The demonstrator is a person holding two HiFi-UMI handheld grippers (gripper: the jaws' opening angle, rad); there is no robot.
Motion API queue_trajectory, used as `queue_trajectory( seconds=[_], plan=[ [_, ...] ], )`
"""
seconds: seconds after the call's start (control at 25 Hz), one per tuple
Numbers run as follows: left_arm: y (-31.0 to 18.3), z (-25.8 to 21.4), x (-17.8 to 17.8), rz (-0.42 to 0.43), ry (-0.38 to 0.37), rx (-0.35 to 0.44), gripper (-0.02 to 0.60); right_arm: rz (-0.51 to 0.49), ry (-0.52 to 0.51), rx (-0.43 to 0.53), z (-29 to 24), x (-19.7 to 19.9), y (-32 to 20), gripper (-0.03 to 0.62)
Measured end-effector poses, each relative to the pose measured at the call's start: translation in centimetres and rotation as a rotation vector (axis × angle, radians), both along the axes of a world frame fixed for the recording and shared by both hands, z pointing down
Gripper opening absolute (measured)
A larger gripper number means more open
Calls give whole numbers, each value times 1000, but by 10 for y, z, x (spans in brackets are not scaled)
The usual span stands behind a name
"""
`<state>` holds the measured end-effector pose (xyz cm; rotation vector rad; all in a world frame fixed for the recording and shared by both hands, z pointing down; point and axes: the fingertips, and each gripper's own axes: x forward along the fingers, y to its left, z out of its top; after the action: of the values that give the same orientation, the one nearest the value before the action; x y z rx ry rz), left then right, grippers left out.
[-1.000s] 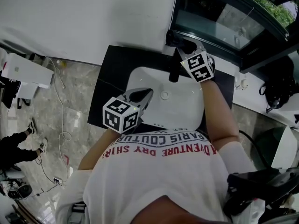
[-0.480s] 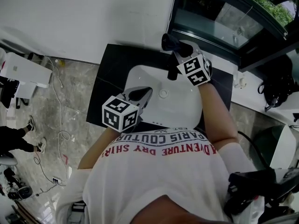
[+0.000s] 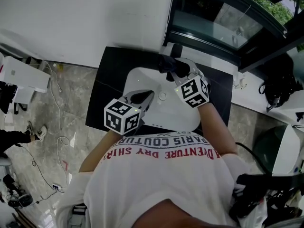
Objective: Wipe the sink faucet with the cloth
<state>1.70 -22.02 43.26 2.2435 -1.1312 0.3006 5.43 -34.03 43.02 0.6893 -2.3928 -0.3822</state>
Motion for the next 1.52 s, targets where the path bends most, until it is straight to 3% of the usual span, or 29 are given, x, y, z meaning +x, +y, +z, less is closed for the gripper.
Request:
queue_trajectory(
  seconds=[0.24,0.36,0.52,0.88,1.52],
  plan=[
    [-2,-5,5,7,-11,9,2,-10,14,-1,-3,2,-3,80],
    [0,-6,5,8,-10,10,1,-70,36,27,-9,0,14,80],
    [3,-3,5,7,-7,8,2,-136,145,62,4,7,37,80],
    [2,0,4,7,-9,1,2,-38,389,133,50,36,4,80],
    [6,7,-10,-12,-12,-12,2,32,510,156,67,34,-43,80]
  ],
)
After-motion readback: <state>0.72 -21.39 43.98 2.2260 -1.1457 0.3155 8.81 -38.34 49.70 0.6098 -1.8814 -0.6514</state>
